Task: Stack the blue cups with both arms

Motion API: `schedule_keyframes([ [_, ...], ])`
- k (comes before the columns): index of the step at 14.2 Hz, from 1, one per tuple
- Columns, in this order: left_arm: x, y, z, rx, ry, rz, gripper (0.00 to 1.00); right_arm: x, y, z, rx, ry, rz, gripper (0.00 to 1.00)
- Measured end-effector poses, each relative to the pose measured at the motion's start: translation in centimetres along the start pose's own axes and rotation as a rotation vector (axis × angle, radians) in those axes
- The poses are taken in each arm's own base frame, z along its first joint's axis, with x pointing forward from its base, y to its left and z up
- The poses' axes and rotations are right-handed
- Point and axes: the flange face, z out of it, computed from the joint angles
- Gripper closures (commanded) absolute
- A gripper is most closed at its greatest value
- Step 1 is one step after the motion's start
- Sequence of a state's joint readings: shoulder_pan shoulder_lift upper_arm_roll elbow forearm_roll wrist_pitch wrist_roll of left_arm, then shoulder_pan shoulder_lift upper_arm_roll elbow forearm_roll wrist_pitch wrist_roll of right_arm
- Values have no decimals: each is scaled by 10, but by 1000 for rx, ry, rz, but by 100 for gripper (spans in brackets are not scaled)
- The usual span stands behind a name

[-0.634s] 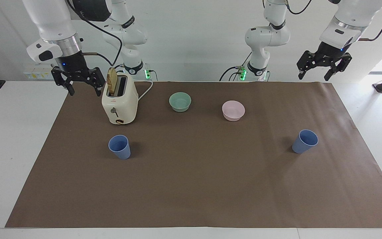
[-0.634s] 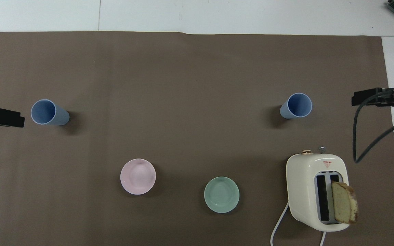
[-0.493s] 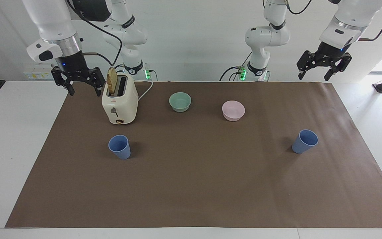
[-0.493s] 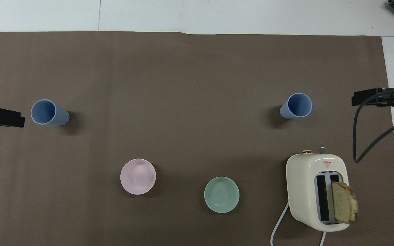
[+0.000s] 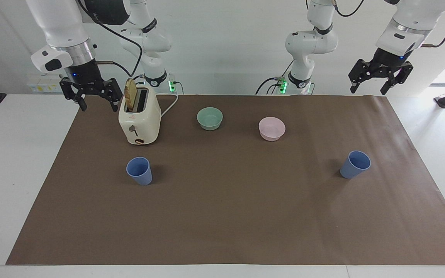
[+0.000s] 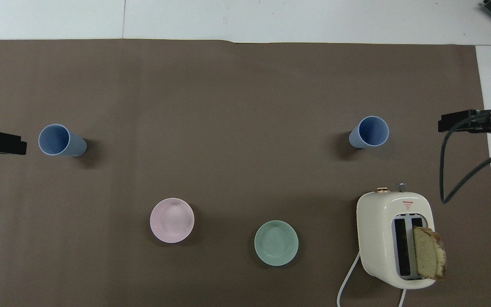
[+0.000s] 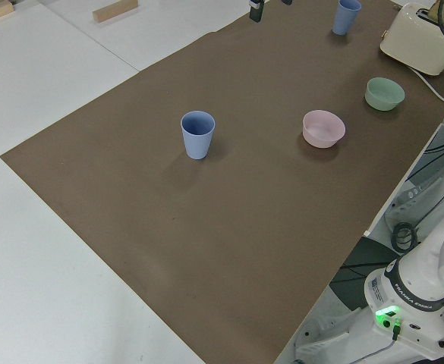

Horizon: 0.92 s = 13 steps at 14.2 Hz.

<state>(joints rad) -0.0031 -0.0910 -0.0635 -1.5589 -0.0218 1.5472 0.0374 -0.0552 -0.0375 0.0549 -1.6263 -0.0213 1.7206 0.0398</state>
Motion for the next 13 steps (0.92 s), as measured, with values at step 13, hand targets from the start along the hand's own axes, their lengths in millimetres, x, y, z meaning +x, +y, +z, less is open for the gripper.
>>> schedule_keyframes([
  [13,48,-134,151,14,46,-217,0,0,0,0,0,0,0,0],
])
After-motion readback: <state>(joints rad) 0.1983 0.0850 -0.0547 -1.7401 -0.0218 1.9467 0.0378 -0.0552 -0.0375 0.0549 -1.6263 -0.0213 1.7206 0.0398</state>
